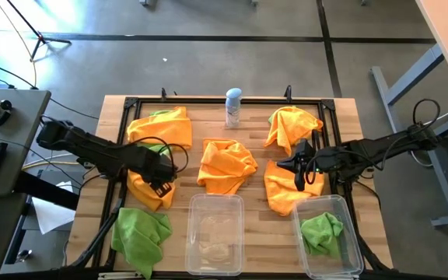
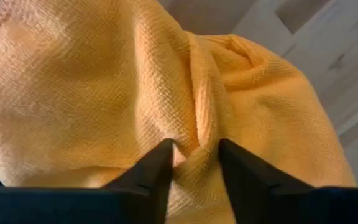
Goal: Sort microfiber towel by color & place in baskets
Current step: Put the yellow towel into the left transparent bin
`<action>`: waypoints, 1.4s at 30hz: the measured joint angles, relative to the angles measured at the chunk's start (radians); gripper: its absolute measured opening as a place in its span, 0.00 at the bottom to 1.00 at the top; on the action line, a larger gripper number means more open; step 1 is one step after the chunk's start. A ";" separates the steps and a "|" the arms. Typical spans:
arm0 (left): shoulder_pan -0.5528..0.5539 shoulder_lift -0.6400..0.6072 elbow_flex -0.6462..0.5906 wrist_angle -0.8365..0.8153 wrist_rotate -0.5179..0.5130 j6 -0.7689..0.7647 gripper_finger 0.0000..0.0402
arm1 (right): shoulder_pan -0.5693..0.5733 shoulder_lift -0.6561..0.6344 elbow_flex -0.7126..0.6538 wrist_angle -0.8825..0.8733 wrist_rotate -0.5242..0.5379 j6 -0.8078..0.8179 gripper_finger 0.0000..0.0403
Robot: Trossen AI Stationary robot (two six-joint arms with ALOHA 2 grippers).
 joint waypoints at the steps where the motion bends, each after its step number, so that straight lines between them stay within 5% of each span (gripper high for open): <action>1: -0.004 -0.004 0.000 0.001 0.005 -0.001 0.22 | 0.000 0.000 0.000 -0.004 0.007 -0.001 0.00; 4: -0.013 -0.026 0.000 0.001 0.050 -0.009 0.04 | 0.000 0.000 0.000 -0.008 0.011 -0.002 0.00; 8: -0.034 -0.086 0.030 -0.037 0.046 -0.071 0.01 | 0.000 0.000 0.000 -0.009 0.011 -0.002 0.00; 16: -0.095 -0.196 0.279 -0.259 -0.109 -0.196 0.00 | 0.000 0.000 0.000 -0.029 0.012 -0.002 0.00; 23: -0.168 -0.161 0.544 -0.507 -0.264 -0.306 0.00 | 0.000 0.000 0.000 -0.032 0.013 -0.026 0.00; 42: -0.263 -0.086 0.703 -0.506 -0.332 -0.302 0.00 | 0.000 -0.001 0.001 -0.038 0.003 -0.021 0.00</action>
